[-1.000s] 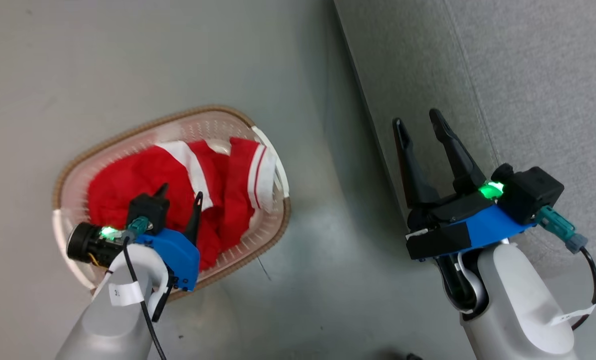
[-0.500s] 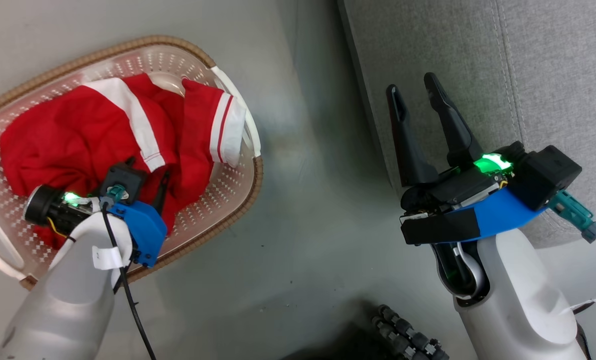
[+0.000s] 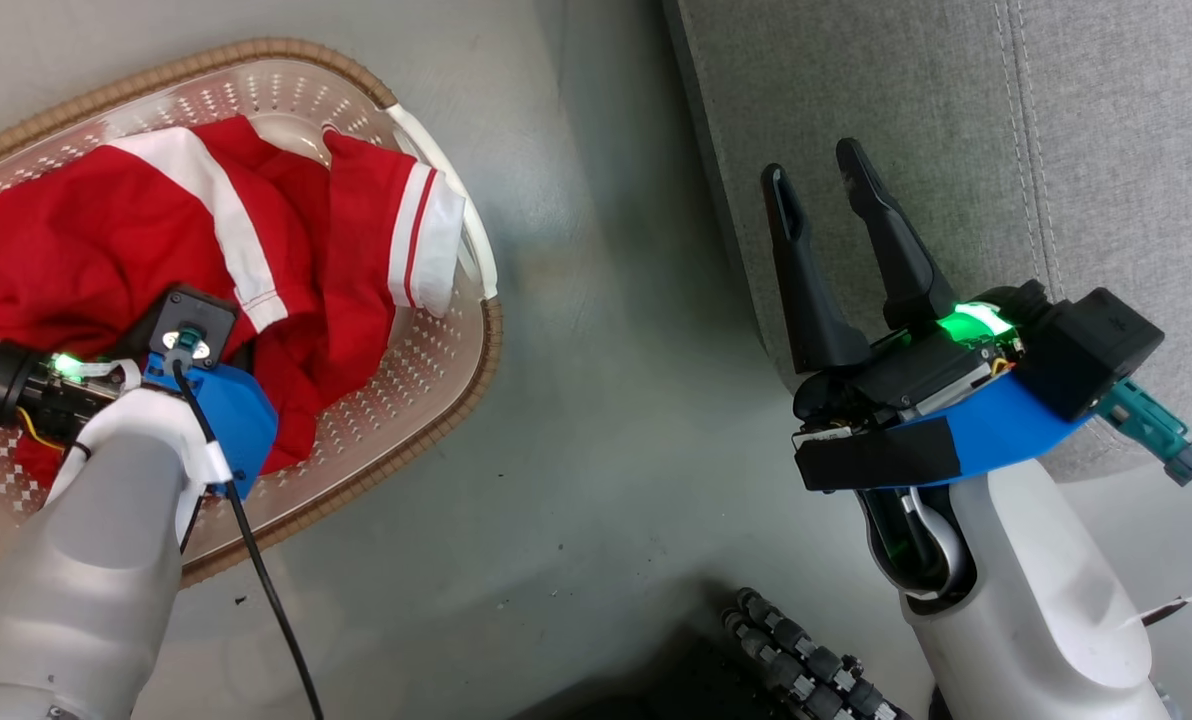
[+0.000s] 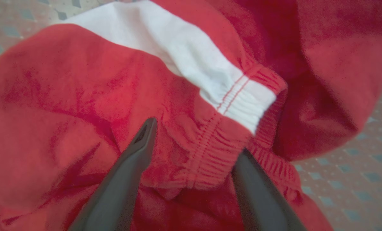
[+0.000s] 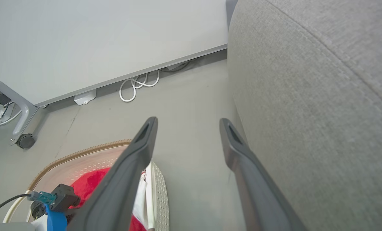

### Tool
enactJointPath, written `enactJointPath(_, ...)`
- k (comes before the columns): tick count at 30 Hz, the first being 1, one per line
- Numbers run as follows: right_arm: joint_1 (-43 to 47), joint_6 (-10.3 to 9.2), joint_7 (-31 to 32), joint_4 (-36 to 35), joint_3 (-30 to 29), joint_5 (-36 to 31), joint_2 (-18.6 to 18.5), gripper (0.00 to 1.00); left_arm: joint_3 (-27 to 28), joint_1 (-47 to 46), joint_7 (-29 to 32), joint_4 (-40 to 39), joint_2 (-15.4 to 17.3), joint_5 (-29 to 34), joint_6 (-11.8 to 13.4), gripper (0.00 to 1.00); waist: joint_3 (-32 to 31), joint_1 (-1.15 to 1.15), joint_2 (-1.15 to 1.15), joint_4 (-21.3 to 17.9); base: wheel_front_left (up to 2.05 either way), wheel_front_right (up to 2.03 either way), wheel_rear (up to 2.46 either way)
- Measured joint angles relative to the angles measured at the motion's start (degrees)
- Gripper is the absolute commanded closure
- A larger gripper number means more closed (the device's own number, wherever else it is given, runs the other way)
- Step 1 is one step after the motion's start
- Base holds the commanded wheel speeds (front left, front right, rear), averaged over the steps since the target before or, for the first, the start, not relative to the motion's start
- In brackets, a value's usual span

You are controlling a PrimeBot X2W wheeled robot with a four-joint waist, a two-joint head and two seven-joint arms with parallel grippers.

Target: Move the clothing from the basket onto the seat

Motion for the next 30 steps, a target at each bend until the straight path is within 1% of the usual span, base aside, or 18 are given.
enactJointPath(1, 0.0, -0.01, 0.0, 0.0, 0.0, 0.1, 0.0, 0.00, 0.3, -0.2, 0.4, 0.4, -0.2, -0.3, 0.4, 0.00, 0.0, 0.00, 0.00, 0.0, 0.00, 0.00, 0.00)
enactJointPath(2, 0.0, 0.00, 0.0, 0.0, 0.0, 0.3, 0.0, 0.00, 0.4, -0.2, 0.5, 0.8, -0.4, -0.6, 0.4, 0.95, 0.1, 0.00, 0.00, 0.0, 0.00, 0.00, 0.00)
enactJointPath(3, 0.0, 0.00, 0.0, 0.0, 0.0, 0.3, 0.0, 0.00, 0.6, -0.2, 0.6, 1.2, -0.6, -1.0, 0.3, 1.00, 0.1, 0.00, 0.00, 0.0, 0.00, 0.00, 0.00)
enactJointPath(14, -0.2, -0.01, 0.0, 0.2, 0.2, 0.6, 0.0, 0.00, 0.4, -1.1, -0.4, 3.2, -1.0, -2.3, -0.8, 1.00, -0.1, 0.00, 0.00, 0.0, 0.00, 0.00, 0.00)
enactJointPath(20, -0.7, -0.01, 0.0, 1.1, 0.0, -0.1, 0.0, 0.00, 0.6, -1.2, -1.9, 3.7, -2.4, -3.5, -1.0, 1.00, -1.6, 0.00, 0.00, 0.9, 0.00, 0.00, 0.00)
enactJointPath(25, -0.6, -0.01, 0.0, 3.3, -0.3, -1.3, 0.0, 0.00, 0.5, 1.1, -4.0, 3.6, -5.0, -4.5, -1.6, 1.00, -5.3, 0.00, 0.00, 2.0, 0.00, 0.00, 0.00)
enactJointPath(30, 1.1, 0.00, 0.0, 7.1, -0.1, -3.2, 0.1, 0.00, 0.1, 4.3, -5.4, 1.9, -7.5, -5.2, -2.7, 1.00, -11.7, 0.00, 0.00, 3.6, 0.00, 0.00, 0.00)
